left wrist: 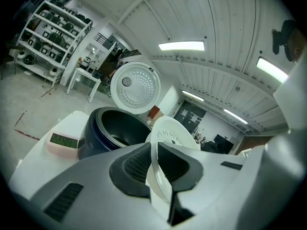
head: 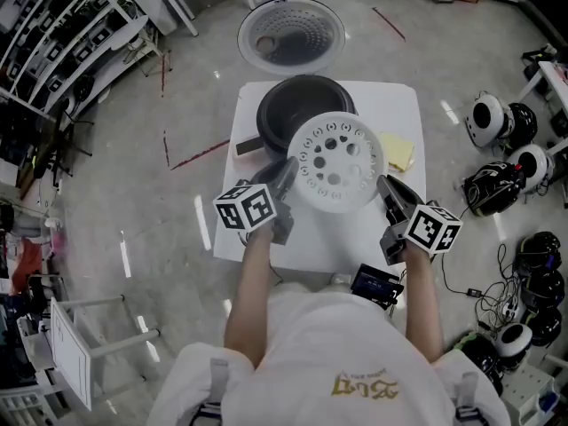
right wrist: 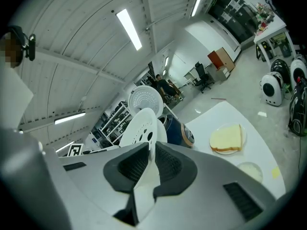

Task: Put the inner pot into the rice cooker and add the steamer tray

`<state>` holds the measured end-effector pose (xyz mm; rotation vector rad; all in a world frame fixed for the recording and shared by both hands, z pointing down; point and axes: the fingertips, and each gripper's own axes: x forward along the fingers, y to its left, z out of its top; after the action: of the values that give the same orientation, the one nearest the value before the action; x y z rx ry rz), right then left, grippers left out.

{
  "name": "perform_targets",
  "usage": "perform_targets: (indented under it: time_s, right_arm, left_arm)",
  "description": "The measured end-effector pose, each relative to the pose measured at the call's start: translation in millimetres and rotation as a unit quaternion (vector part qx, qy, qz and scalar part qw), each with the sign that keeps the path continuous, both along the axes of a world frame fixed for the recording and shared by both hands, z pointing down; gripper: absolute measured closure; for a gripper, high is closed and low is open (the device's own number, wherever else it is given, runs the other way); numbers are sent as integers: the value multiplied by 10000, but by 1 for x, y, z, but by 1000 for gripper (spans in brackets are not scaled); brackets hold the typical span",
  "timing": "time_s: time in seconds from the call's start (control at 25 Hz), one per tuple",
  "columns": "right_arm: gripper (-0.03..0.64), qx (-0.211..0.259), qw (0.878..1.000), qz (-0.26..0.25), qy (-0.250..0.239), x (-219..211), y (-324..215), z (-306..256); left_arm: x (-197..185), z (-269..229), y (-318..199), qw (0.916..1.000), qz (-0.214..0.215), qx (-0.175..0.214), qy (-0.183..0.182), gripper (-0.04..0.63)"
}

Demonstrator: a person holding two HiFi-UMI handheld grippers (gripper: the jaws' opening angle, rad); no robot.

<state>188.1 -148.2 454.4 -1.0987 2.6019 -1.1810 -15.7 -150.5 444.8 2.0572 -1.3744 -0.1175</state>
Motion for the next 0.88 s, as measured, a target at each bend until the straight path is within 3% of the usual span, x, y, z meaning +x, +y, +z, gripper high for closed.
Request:
perform_targets:
  time_s: [0.32, 0.88]
  right_arm:
    - [569, 131, 9997, 37, 183, -41, -23, -21]
    - [571, 204, 9991, 169, 328, -95, -79, -31]
  left_arm:
    - [-42, -10, -25, 9993, -48, 60, 363, 538]
    - [-95, -9, -82, 9980, 127, -29, 619, 537]
